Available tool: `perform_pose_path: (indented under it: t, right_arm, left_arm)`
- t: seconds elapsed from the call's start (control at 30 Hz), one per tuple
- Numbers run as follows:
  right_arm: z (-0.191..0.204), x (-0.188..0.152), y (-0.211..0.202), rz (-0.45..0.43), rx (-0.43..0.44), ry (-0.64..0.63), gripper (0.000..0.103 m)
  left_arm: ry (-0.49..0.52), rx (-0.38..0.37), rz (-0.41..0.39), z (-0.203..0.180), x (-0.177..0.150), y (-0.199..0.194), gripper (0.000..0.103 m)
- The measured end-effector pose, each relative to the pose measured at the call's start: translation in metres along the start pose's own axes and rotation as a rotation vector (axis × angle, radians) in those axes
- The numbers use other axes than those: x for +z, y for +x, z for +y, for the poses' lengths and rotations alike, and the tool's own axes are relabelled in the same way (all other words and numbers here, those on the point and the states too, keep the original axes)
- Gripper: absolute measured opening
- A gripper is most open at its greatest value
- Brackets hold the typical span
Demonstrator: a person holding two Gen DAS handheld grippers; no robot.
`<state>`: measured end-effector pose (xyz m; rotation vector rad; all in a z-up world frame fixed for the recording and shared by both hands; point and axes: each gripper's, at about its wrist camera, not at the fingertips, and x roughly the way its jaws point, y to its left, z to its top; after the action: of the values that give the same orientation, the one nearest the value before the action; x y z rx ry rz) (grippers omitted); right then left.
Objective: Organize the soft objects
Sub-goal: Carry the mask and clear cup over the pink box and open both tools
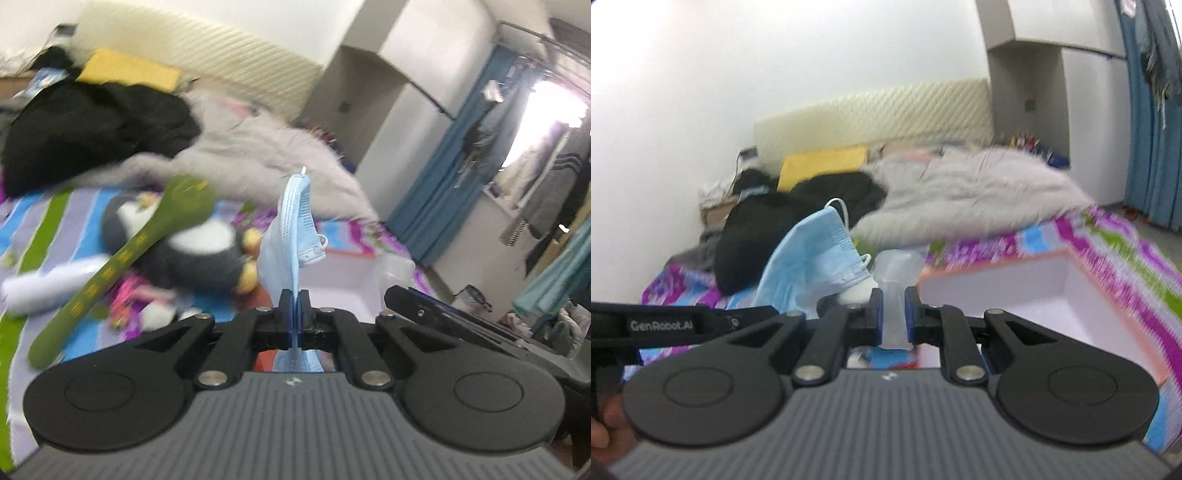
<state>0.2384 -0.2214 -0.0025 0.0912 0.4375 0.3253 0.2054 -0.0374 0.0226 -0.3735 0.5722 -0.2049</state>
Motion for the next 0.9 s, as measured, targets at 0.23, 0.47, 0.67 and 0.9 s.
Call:
perform_pose_path:
  t: [0.23,0.47,0.67,0.9]
  right_arm:
    - [-0.063,0.035,0.008,-0.006,-0.08,0.02,0.016]
    - [-0.136,0.018,0.056,0.12,-0.168,0.107,0.017]
    - [-0.183,-0.022,0.11,0.29,-0.229,0.178,0.019]
    - [-0.206,-0.056,0.137,0.396,-0.251,0.209,0.02]
  left_arm:
    - [0.081,-0.071,0.046,-0.061,0.032,0.061,0.003]
    - [0.134,-0.072,0.218,-0.088,0.03,0.167,0.003]
    - [0.156,-0.066,0.376,-0.09,0.009,0.241,0.003]
    - [0.156,-0.039,0.478,-0.08,-0.01,0.288,0.003]
